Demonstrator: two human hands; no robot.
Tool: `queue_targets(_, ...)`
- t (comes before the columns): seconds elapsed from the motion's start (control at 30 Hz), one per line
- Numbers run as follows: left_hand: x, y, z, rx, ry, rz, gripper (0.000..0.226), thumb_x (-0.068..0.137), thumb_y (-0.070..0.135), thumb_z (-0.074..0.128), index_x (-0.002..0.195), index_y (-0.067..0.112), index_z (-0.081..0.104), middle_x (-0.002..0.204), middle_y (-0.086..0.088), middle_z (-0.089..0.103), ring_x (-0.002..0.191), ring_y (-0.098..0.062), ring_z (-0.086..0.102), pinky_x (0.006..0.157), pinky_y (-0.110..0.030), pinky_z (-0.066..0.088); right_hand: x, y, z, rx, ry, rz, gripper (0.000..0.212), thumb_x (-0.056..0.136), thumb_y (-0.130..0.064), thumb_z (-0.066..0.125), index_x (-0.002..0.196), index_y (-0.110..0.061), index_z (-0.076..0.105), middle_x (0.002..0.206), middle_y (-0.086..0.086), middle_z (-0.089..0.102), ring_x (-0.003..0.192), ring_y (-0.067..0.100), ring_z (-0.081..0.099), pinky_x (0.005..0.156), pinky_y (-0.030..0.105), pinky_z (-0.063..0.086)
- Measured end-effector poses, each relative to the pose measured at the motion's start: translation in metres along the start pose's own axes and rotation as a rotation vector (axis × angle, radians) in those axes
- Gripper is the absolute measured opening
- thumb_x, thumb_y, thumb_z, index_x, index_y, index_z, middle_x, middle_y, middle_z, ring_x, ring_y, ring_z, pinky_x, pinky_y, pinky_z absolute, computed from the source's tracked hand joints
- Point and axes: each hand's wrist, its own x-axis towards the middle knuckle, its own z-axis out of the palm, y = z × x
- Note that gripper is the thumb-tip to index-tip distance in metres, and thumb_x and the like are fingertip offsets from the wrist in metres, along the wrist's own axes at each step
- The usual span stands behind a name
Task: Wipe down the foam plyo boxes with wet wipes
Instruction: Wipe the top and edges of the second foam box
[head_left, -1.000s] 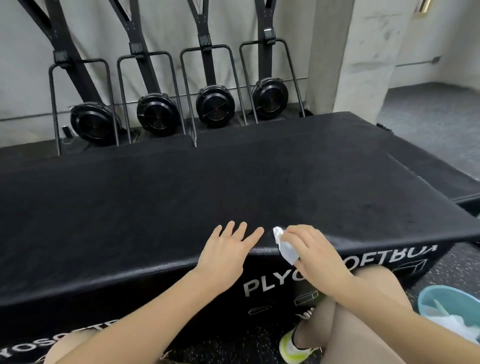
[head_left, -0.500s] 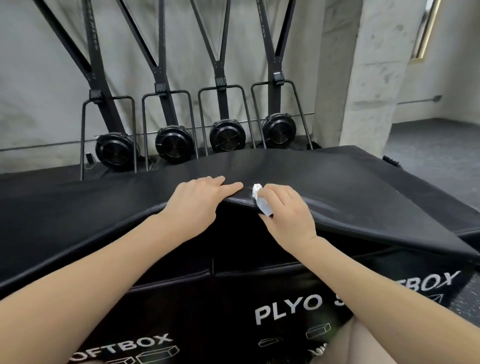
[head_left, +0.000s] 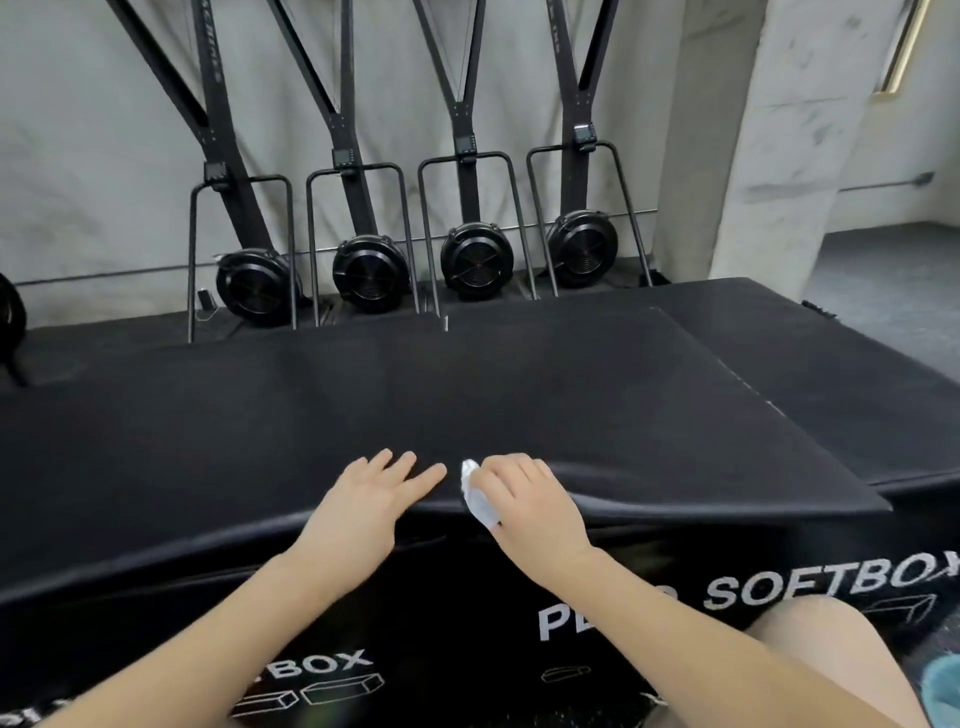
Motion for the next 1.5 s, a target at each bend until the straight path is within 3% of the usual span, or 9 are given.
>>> queue_targets(0.1,-0.026,0.021,0.039,-0.056,-0.174,-0.01,0.107,0.04,-0.005,0.086,0.138,0.027,0.054,0.12,-0.006,0.07,0.108,-0.033,0.069,0.087,-0.046,0.059,-0.038,-0.001,0.003,0.04,-0.16,-0.074,0.04,0.074,-0.011,0.066,0.112,-0.019,0.054,0.108,-0.004,0.055,0.092,0.02,0.056,0.08,0.03,0.049)
queue_targets(0.23,-0.048,0.035,0.06,-0.054,-0.351,0.029,0.096,0.058,0.018,0.083,0.146,0.025,0.047,0.133,-0.01,0.064,0.124,-0.037,0.061,0.097,-0.051,0.054,-0.074,0.014,-0.007,0.119,-0.303,-0.102,0.05,0.094,-0.06,0.054,0.126,-0.021,0.058,0.127,-0.009,0.057,0.113,0.014,0.055,0.099,0.029,0.044)
queue_targets(0.33,-0.046,0.033,0.057,-0.096,-0.217,0.021,0.061,0.089,0.063,0.051,0.139,0.03,0.06,0.13,-0.007,0.068,0.124,-0.033,0.062,0.101,-0.048,0.053,-0.079,0.031,-0.007,0.198,-0.261,-0.046,0.028,0.102,-0.042,0.048,0.123,-0.029,0.062,0.125,-0.016,0.057,0.113,0.01,0.054,0.097,0.026,0.043)
queue_targets(0.47,-0.004,0.025,0.031,-0.33,-0.26,-0.109,0.081,0.086,0.085,0.023,0.134,0.035,0.065,0.129,0.005,0.068,0.13,-0.017,0.057,0.116,-0.04,0.036,-0.051,0.058,0.008,0.194,-0.315,0.079,0.024,0.101,-0.03,0.049,0.094,-0.026,0.071,0.104,-0.016,0.065,0.097,0.011,0.053,0.082,0.031,0.052)
queue_targets(0.7,0.092,0.015,0.042,-0.555,-0.741,-0.214,0.11,0.073,0.063,0.08,0.159,0.045,0.013,0.168,-0.009,0.01,0.152,-0.041,0.004,0.118,-0.067,0.015,-0.022,0.076,0.01,0.411,-0.431,0.423,0.015,0.096,-0.031,0.065,0.098,-0.031,0.08,0.106,-0.028,0.059,0.112,0.003,0.049,0.094,0.018,0.041)
queue_targets(0.93,0.109,0.018,0.061,-0.425,-0.852,-0.17,0.118,0.066,0.071,0.08,0.159,0.043,0.014,0.147,-0.007,0.034,0.137,-0.039,0.028,0.101,-0.06,0.042,-0.073,0.058,-0.032,0.557,-0.493,0.261,0.015,0.09,-0.045,0.067,0.1,-0.04,0.078,0.11,-0.028,0.064,0.106,0.005,0.056,0.085,0.01,0.044)
queue_targets(1.13,0.116,0.016,0.064,-0.44,-0.885,-0.186,0.125,0.057,0.073,0.083,0.159,0.04,0.018,0.114,0.0,0.037,0.129,-0.039,0.034,0.1,-0.06,0.045,-0.049,0.056,0.004,0.55,-0.416,0.447,0.005,0.085,-0.034,0.077,0.088,-0.033,0.081,0.103,-0.03,0.063,0.11,-0.003,0.052,0.089,0.013,0.042)
queue_targets(1.37,0.11,0.018,0.064,-0.449,-0.838,-0.213,0.122,0.059,0.07,0.084,0.158,0.043,0.018,0.134,-0.006,0.042,0.128,-0.034,0.034,0.101,-0.062,0.043,-0.071,0.054,-0.011,0.571,-0.471,0.261,0.008,0.083,-0.036,0.077,0.087,-0.031,0.082,0.101,-0.022,0.065,0.097,0.004,0.056,0.082,0.008,0.038)
queue_targets(1.5,0.107,0.02,0.06,-0.453,-0.826,-0.224,0.119,0.06,0.069,0.084,0.157,0.045,0.02,0.138,-0.005,0.042,0.131,-0.034,0.034,0.1,-0.064,0.043,-0.098,0.056,-0.015,0.375,-0.306,0.032,0.005,0.089,-0.024,0.074,0.091,-0.023,0.078,0.103,-0.015,0.064,0.091,0.008,0.055,0.082,0.021,0.043)
